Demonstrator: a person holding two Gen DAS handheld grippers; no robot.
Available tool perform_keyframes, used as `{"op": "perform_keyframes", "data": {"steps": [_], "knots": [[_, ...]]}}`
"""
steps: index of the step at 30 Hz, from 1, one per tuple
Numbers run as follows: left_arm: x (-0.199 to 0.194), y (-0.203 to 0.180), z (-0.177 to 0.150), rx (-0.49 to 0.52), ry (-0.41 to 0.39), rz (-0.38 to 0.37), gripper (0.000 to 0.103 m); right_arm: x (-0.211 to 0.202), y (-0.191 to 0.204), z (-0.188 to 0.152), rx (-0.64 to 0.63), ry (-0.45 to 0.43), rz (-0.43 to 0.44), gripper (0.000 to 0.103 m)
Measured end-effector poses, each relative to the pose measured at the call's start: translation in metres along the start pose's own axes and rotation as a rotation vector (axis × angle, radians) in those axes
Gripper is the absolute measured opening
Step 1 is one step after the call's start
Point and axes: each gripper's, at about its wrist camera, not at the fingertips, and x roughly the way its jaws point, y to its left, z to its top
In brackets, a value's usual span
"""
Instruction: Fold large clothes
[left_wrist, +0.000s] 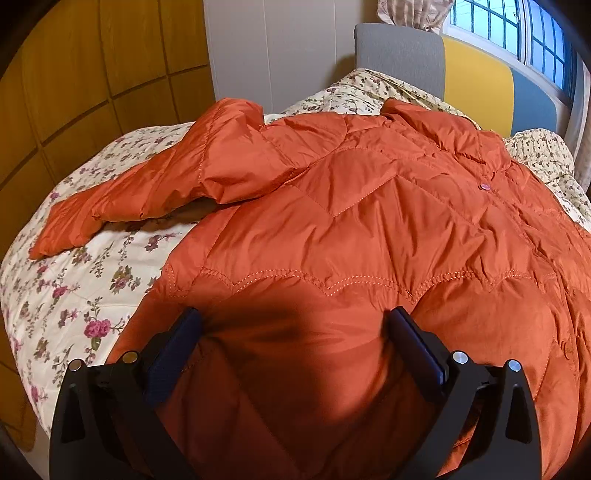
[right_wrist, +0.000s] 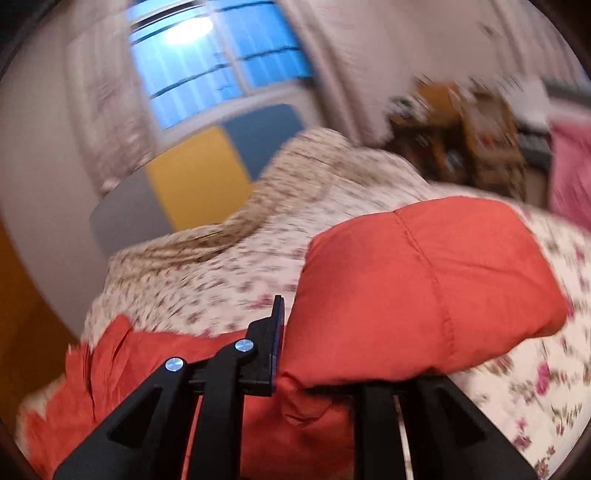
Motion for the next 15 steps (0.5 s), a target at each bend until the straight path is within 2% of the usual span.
{"op": "perform_keyframes", "data": {"steps": [3,6,10,15], "knots": [[0.000,-0.001,-0.001,0.000,-0.001,-0.001,0.100,0.006,0.063,-0.014,-0.239,-0.032,0.029,0.015],[0.000,-0.001,-0.001,-0.004,-0.002,-0.006,0.100,0.014,0.122,-0.045,-0.480,-0.051,0.047,0.015],[0.001,-0.001,-0.001,-0.008,-0.002,-0.011,0.100,0.030,0.172,-0.091,-0.749,-0.045,0.046,0.015],[0.001,0.000,-0.001,-0.011,-0.003,-0.014,0.100,0.050,0.215,-0.170,-1.175,-0.050,0.036,0.015]]}}
